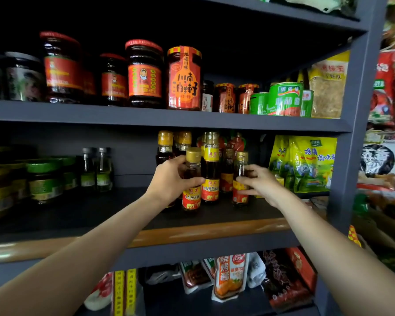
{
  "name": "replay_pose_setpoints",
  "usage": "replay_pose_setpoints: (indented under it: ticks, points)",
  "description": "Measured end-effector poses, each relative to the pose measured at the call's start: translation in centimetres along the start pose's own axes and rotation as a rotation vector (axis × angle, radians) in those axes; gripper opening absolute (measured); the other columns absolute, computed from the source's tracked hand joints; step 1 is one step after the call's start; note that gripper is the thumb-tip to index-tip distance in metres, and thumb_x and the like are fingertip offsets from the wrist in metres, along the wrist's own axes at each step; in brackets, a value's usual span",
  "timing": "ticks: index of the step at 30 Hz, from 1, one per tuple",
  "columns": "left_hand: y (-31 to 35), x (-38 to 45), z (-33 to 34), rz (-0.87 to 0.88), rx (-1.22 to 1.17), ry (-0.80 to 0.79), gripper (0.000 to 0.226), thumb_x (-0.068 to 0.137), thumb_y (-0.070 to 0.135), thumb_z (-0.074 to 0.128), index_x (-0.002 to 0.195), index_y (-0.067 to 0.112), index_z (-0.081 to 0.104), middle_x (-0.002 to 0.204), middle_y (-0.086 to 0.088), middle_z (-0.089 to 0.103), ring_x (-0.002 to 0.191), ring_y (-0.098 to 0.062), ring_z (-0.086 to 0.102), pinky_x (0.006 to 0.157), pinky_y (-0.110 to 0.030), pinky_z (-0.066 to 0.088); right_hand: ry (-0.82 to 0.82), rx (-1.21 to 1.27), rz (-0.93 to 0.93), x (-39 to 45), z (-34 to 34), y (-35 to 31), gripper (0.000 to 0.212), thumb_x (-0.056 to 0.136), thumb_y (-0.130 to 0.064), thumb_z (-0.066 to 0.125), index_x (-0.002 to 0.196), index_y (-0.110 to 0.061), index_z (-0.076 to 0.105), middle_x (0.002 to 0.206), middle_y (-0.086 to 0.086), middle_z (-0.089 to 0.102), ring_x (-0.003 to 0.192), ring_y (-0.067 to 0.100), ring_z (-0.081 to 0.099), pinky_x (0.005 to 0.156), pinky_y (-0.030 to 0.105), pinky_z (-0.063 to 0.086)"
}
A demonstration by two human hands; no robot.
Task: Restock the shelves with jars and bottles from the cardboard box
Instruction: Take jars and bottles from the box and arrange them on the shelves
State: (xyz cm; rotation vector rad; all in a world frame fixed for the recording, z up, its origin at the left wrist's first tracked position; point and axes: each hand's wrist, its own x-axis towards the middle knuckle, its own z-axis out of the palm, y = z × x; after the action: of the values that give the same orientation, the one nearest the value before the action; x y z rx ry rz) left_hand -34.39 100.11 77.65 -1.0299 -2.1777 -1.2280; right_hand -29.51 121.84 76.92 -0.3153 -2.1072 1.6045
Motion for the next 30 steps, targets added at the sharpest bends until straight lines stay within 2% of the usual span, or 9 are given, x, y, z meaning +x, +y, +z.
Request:
replay_pose_setpoints:
  ticks: [6,11,13,16,18,21,24,27,30]
  points:
    - [0.1,1.0,2.1,-0.026,-0.015,-0.068,0.048,0.074,0.026,0.075,0.119,0.017,0.058,0.115,-0.002,0.065,0.109,-0.016,0.058,0.090,-0.029,0.049,0.058,-0.171,-0.052,2.5,0.7,0.7,0.055,0.084,-0.007,0.067,0.134,-0.009,0.044,0.142,0.014,0.039,0.110,0.031,0.059,0.077,0.035,0.057]
    - [0.8,1.4,3.3,-0.042,-0.021,-0.122,0.047,0.076,0.025,0.074,0.119,0.017,0.058,0.116,0.000,0.063,0.109,-0.012,0.056,0.085,-0.021,0.043,0.092,-0.229,-0.058,3.5,1.3,0.8,0.055,0.081,-0.010,0.070,0.131,-0.009,0.047,0.135,0.014,0.048,0.103,0.028,0.062,0.066,0.028,0.057]
    - [1.0,1.6,3.8,-0.059,-0.047,-0.147,0.046,0.076,0.024,0.074,0.119,0.018,0.058,0.117,0.002,0.062,0.106,-0.007,0.053,0.081,-0.018,0.042,0.099,-0.269,-0.070,3.5,1.5,0.7,0.056,0.082,-0.011,0.070,0.131,-0.008,0.046,0.136,0.014,0.047,0.106,0.029,0.061,0.067,0.029,0.057]
    - [1.4,2.1,4.3,-0.100,-0.114,-0.177,0.046,0.076,0.022,0.074,0.119,0.019,0.059,0.115,0.004,0.061,0.099,-0.002,0.049,0.068,-0.009,0.037,0.069,-0.298,-0.051,3.3,1.2,0.5,0.060,0.082,-0.022,0.070,0.134,-0.010,0.042,0.138,0.013,0.044,0.110,0.030,0.059,0.071,0.032,0.058]
    - [1.4,2.5,4.7,-0.121,-0.142,-0.186,0.046,0.076,0.022,0.075,0.119,0.018,0.059,0.116,0.002,0.061,0.099,-0.004,0.049,0.070,-0.013,0.040,0.084,-0.229,-0.053,3.0,0.2,0.4,0.059,0.085,-0.031,0.066,0.134,-0.009,0.040,0.136,0.011,0.045,0.108,0.026,0.058,0.070,0.032,0.057]
    - [1.5,3.1,5.5,-0.157,-0.144,-0.191,0.049,0.075,0.024,0.076,0.119,0.014,0.058,0.118,-0.002,0.060,0.105,-0.010,0.052,0.082,-0.024,0.042,0.188,-0.208,-0.153,2.5,-1.7,0.4,0.038,0.094,-0.027,0.053,0.125,-0.005,0.050,0.123,0.013,0.055,0.091,0.019,0.058,0.064,0.032,0.057]
    - [1.7,3.4,6.5,-0.191,-0.169,-0.172,0.051,0.074,0.024,0.076,0.119,0.011,0.058,0.116,-0.001,0.060,0.111,-0.014,0.054,0.086,-0.026,0.044,0.077,-0.286,-0.076,2.1,-2.4,0.6,0.032,0.094,-0.015,0.054,0.124,-0.001,0.054,0.119,0.015,0.058,0.096,0.025,0.061,0.065,0.032,0.056]
    - [2.0,3.5,7.3,-0.184,-0.192,-0.164,0.042,0.074,0.021,0.076,0.112,0.013,0.061,0.104,0.005,0.060,0.103,-0.009,0.054,0.084,-0.025,0.044,-0.029,-0.420,-0.009,2.1,-1.9,0.7,0.039,0.089,-0.007,0.060,0.126,0.000,0.052,0.125,0.015,0.055,0.111,0.030,0.057,0.075,0.035,0.056]
    - [1.8,3.7,7.2,-0.197,-0.215,-0.168,0.037,0.076,0.019,0.075,0.110,0.014,0.062,0.101,0.007,0.059,0.101,-0.008,0.052,0.086,-0.028,0.045,-0.084,-0.495,-0.015,2.5,-0.6,0.9,0.043,0.084,-0.007,0.066,0.125,-0.003,0.051,0.124,0.014,0.057,0.109,0.030,0.059,0.078,0.035,0.056]
